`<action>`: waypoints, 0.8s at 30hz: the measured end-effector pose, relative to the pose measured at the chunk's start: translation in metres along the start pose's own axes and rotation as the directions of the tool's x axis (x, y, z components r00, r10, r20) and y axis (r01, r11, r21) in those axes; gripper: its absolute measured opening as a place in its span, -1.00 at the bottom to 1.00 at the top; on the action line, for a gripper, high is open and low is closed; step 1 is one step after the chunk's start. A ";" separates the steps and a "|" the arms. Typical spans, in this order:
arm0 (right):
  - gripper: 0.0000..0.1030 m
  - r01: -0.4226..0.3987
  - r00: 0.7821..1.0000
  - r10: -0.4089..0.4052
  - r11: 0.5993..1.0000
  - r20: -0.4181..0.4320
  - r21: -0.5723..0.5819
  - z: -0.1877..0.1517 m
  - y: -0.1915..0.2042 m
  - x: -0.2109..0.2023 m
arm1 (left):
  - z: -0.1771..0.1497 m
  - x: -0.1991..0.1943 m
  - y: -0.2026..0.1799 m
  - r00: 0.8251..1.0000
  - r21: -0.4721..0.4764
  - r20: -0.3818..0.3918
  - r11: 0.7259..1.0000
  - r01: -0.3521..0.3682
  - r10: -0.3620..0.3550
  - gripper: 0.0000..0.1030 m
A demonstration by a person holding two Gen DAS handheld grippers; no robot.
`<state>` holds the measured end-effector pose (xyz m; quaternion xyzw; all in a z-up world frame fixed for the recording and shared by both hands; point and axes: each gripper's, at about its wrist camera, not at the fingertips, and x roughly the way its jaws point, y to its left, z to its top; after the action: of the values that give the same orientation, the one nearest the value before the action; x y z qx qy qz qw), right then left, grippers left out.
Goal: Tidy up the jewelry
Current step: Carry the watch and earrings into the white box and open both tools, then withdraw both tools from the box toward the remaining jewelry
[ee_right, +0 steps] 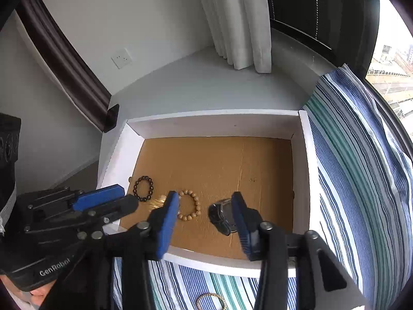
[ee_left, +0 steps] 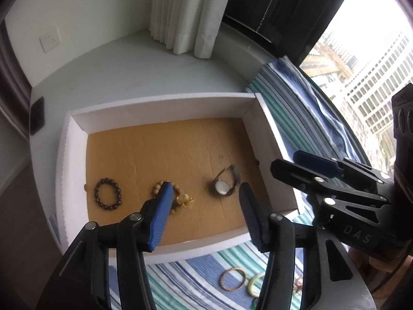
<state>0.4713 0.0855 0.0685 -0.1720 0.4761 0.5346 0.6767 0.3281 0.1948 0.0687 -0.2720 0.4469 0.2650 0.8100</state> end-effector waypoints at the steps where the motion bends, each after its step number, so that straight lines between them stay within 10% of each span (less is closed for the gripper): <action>1: -0.12 0.000 1.000 0.000 1.000 0.009 0.001 0.000 -0.002 -0.004 | -0.001 -0.003 -0.001 1.000 0.005 0.005 1.000 0.000 0.000 0.18; 8: -0.11 0.005 0.992 0.002 0.998 0.126 -0.059 -0.024 0.003 -0.060 | -0.029 -0.046 -0.012 0.994 0.065 0.107 0.998 -0.023 0.016 0.63; 24: 0.32 0.028 0.954 -0.025 1.000 0.298 -0.006 -0.167 -0.027 -0.158 | -0.188 -0.064 -0.078 0.986 0.229 0.152 0.973 0.034 -0.070 0.95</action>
<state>0.4227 -0.1370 0.1107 -0.0995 0.3635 0.5477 0.7470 0.2418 0.0002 0.0545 -0.1680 0.4008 0.2119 0.8753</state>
